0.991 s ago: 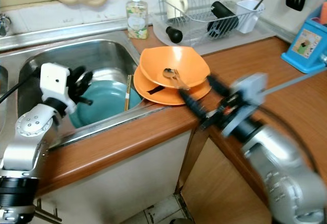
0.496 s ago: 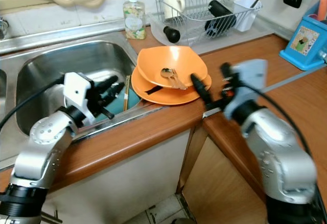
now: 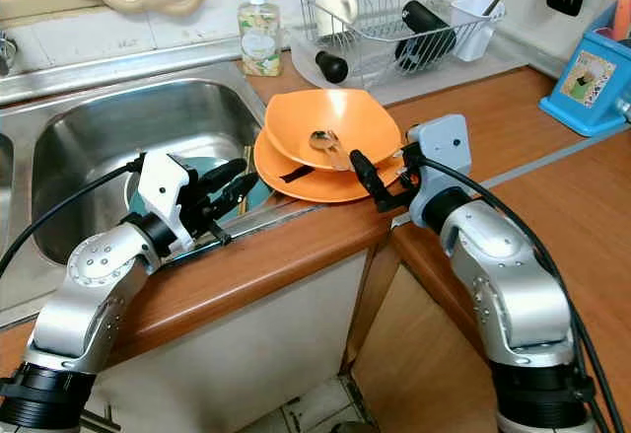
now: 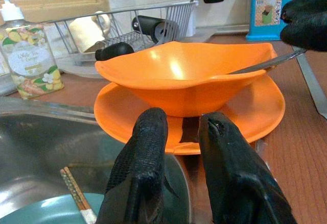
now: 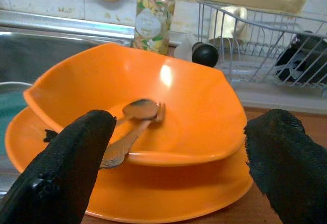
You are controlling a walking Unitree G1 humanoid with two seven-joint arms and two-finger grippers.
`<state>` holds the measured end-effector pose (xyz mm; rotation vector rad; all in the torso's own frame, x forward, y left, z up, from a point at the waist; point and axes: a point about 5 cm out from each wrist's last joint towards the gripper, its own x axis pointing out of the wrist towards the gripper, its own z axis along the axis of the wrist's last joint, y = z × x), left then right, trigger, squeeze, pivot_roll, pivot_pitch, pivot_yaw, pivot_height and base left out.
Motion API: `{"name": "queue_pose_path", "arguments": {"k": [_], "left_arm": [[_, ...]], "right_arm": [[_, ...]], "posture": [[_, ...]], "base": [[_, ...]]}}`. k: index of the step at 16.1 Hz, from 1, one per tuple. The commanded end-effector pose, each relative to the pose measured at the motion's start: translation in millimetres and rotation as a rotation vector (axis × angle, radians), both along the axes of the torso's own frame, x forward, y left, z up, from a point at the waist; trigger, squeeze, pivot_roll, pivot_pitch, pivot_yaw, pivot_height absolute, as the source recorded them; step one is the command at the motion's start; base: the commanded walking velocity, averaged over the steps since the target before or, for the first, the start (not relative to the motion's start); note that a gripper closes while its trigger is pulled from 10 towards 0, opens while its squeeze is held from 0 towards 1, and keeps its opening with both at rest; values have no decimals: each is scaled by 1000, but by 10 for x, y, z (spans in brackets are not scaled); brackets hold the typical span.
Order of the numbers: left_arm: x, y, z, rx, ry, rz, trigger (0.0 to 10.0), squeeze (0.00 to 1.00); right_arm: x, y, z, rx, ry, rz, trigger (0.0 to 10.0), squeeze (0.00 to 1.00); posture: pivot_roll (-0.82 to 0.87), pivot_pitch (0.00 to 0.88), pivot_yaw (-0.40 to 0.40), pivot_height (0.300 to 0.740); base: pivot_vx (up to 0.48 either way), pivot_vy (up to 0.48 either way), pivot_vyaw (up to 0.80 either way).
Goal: Kitchen organization
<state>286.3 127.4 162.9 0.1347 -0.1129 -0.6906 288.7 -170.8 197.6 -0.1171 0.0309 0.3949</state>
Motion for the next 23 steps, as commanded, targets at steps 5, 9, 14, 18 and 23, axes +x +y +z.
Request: {"name": "queue_pose_path", "arguments": {"k": [5,9,14,18,23], "left_arm": [[-67,-91,5,4,9,-61,10000,0],[-92,-130,38,-41,39,-116,10000,769],[-118,-185,32,-10,51,-155,10000,0],[-131,-218,15,10,57,-184,10000,0],[-151,-238,8,20,52,-196,10000,0]], "right_arm": [[56,-82,23,-26,-15,-66,10000,0],[38,-145,96,3,-43,-75,10000,0],[-23,-51,124,45,-51,26,10000,0],[-8,-39,19,43,-10,25,10000,0],[89,-17,-33,99,6,60,78,0]], "posture": [[-157,0,14,740],[-158,0,15,740],[-158,0,21,740],[-151,0,18,740],[-139,0,7,740]], "base": [[0,0,0],[0,0,0],[0,0,0],[0,0,0],[0,0,0]]}}
